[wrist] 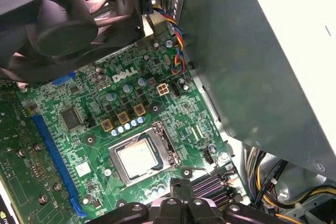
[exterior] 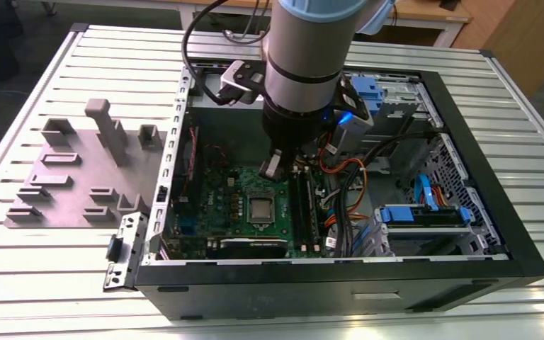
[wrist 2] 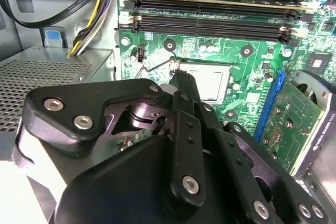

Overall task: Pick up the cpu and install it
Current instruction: 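Close the cpu cover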

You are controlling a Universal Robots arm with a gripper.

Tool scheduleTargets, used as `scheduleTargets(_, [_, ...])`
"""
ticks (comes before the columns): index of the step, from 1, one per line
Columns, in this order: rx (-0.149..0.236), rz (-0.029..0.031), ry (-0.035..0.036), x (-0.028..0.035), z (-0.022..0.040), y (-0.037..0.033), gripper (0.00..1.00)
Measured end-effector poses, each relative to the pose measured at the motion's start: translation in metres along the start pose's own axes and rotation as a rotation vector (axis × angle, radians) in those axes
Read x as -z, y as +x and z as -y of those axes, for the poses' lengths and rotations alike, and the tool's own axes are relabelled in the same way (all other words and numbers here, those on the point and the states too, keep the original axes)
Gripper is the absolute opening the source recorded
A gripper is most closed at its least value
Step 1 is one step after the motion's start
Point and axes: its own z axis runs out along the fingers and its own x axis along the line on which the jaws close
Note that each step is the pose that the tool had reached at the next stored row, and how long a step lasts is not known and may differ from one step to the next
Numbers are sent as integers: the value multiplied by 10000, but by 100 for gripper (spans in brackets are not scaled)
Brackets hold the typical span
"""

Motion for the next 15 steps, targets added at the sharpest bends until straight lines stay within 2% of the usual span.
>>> scheduleTargets(12, [0, -1, 0, 0, -2, -1, 11])
scheduleTargets(13, [0, -1, 0, 0, -15, 5, 11])
scheduleTargets(15, [0, -1, 0, 0, -87, 45, 11])
